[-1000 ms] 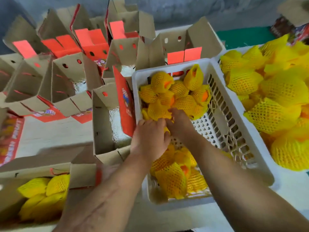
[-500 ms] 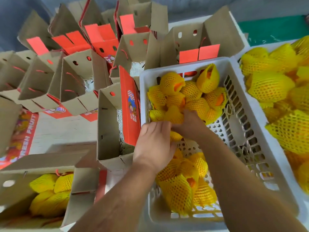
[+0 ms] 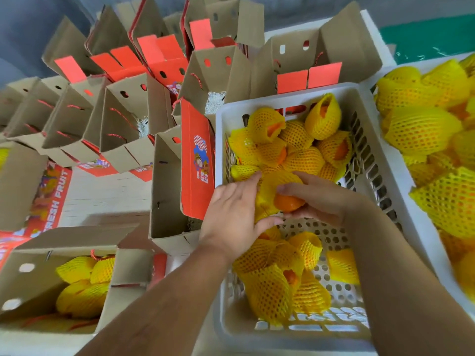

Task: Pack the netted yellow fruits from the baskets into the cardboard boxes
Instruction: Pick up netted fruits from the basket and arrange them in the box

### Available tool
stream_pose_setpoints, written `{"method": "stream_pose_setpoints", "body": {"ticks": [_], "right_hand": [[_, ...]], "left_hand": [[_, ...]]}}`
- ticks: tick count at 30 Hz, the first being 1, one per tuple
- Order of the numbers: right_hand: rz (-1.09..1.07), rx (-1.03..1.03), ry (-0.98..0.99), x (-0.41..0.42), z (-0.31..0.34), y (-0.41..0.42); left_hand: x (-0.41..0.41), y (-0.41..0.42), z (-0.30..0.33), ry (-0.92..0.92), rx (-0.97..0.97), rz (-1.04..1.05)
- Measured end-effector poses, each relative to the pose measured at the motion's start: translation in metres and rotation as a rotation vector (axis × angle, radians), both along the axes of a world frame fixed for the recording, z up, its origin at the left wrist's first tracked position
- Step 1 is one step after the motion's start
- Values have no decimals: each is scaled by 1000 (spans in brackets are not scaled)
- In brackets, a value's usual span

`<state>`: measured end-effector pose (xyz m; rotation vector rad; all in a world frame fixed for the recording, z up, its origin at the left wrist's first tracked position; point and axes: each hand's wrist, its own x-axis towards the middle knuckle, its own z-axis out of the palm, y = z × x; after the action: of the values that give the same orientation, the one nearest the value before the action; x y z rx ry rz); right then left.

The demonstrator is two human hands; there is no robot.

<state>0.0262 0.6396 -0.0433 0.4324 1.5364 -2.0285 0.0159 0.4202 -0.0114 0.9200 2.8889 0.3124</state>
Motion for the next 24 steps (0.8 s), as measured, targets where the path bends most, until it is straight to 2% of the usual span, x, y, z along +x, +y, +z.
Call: {"method": "stream_pose_setpoints", "body": {"ticks": [4,6,10,13,15,21,24], "right_hand": [[261,-49,134,4,-2,12],[296,-39,174,4,-3,15],[251,74,148,0,-5,14],[203,396,193,-1,-5,4],[142,515,185,-1,-8,-6],[-33,458,218,-1,-13,-19],[-49,631,315,1,-13,-19]], "left_hand": [[1,-3,-1,18,171,6],[2,-5,-1,22,207,17],[3,-3,0,33,195,57],[3,-1,2,35,181,57],[4,-1,3,29,149,51],[5,-1,3,58,158,76],[5,-2,2,37,207,68]]}}
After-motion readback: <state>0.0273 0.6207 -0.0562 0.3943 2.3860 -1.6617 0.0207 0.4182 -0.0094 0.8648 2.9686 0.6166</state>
